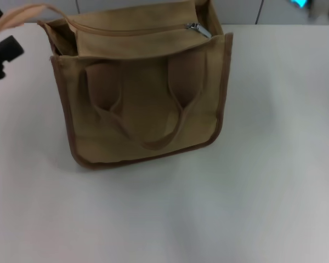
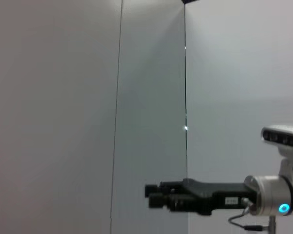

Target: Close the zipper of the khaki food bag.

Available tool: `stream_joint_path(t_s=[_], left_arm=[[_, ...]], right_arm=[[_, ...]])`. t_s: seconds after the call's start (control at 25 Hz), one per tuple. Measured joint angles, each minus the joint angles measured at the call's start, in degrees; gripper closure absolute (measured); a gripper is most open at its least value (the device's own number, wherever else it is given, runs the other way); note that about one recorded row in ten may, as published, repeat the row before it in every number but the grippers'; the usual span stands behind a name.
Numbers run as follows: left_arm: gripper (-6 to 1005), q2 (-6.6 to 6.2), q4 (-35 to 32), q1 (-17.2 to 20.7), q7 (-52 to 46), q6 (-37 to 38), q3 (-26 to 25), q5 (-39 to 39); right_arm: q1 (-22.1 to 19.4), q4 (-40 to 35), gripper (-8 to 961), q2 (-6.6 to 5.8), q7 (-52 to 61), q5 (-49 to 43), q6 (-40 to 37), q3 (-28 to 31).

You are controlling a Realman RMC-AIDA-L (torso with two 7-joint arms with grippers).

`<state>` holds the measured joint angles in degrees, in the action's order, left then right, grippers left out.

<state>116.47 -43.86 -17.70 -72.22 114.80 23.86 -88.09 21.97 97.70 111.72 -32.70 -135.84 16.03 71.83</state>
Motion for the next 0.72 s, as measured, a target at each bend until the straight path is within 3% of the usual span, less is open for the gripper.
stream_joint_path(t_s=[0.16, 0.28, 0.36, 0.4, 0.48, 0.52, 0.56, 0.6, 0.72], left_arm=[[193, 1.27, -0.08, 2.81, 0.03, 0.11, 0.57, 7.05], [193, 1.56, -0.05, 3.73, 0.25, 0.09, 0.85, 8.30], [193, 1.56, -0.05, 3.73, 0.25, 0.09, 0.85, 8.30], [193, 1.59, -0.05, 3.90, 0.26, 0.09, 1.08, 8.33], [193, 1.59, -0.05, 3.90, 0.26, 0.09, 1.08, 8.33], [193, 0.99, -0.05, 4.49, 0.26, 0.11, 6.62, 8.01], [193, 0.99, -0.05, 4.49, 0.26, 0.11, 6.62, 8.01], [193, 0.41, -0.19, 5.56, 0.73, 0.10, 10.88, 7.89], [193, 0.22, -0.17, 6.55, 1.84, 0.12, 13.04, 7.85]], right_arm=[[-0.05, 1.38, 448, 1.52, -14.01, 19.12, 10.88, 8.78], [0.30, -3.82, 448, 4.59, -26.75, 34.54, 23.78, 17.50], [0.60, -7.57, 448, 6.76, -32.91, 40.67, 32.16, 23.63], [0.78, -9.27, 448, 7.28, -35.06, 42.95, 35.42, 25.89], [1.32, -13.02, 448, 7.42, -38.21, 47.50, 41.74, 28.69], [1.71, -15.29, 448, 7.22, -39.59, 49.90, 45.17, 29.81], [2.09, -17.61, 448, 7.12, -40.62, 51.65, 48.51, 30.93], [2.48, -20.19, 447, 7.07, -41.93, 53.19, 52.39, 32.53], [3.05, -27.83, 447, 7.11, -46.32, 55.28, 61.86, 36.99]])
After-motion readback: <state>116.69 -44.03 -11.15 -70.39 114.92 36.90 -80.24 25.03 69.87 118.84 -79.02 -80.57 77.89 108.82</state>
